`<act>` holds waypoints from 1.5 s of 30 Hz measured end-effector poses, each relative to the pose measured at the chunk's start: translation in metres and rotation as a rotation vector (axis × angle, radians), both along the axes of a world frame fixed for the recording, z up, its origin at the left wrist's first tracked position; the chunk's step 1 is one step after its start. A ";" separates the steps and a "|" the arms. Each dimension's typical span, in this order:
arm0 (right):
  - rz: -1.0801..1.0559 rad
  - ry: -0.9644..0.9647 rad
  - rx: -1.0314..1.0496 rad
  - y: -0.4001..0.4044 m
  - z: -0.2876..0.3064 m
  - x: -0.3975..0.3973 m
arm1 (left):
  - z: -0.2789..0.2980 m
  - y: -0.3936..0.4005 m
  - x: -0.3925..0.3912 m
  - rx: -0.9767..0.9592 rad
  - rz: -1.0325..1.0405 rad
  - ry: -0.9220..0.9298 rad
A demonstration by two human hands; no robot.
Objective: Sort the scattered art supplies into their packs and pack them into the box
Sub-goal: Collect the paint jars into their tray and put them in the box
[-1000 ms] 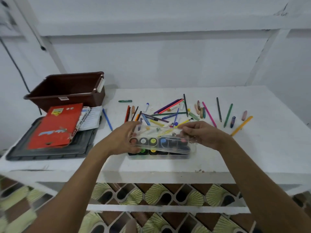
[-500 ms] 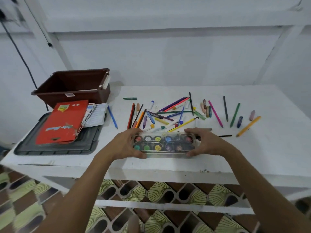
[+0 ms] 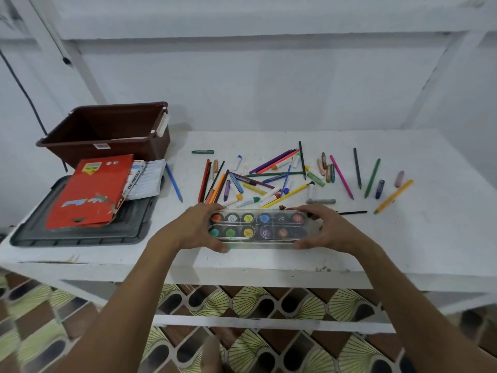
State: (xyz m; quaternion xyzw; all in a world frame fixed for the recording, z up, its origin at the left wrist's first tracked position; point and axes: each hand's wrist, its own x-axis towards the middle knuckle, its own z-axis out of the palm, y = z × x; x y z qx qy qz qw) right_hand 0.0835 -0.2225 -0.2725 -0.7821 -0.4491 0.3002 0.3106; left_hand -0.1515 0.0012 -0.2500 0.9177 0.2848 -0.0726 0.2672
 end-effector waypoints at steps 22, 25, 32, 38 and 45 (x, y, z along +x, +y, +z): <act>-0.371 0.107 0.162 -0.024 -0.007 -0.033 | -0.022 -0.035 -0.033 -0.477 0.679 -0.474; -0.453 -0.055 0.226 -0.022 -0.011 -0.049 | -0.027 -0.043 -0.033 -0.345 0.653 -0.503; -0.441 -0.233 0.308 -0.018 -0.024 -0.059 | -0.038 -0.049 -0.033 -0.053 0.526 -0.363; -0.390 -0.223 0.333 -0.018 -0.026 -0.059 | -0.032 -0.050 -0.033 -0.027 0.470 -0.330; -0.146 0.112 0.159 -0.019 -0.013 -0.025 | -0.009 -0.031 -0.029 -0.390 0.323 -0.281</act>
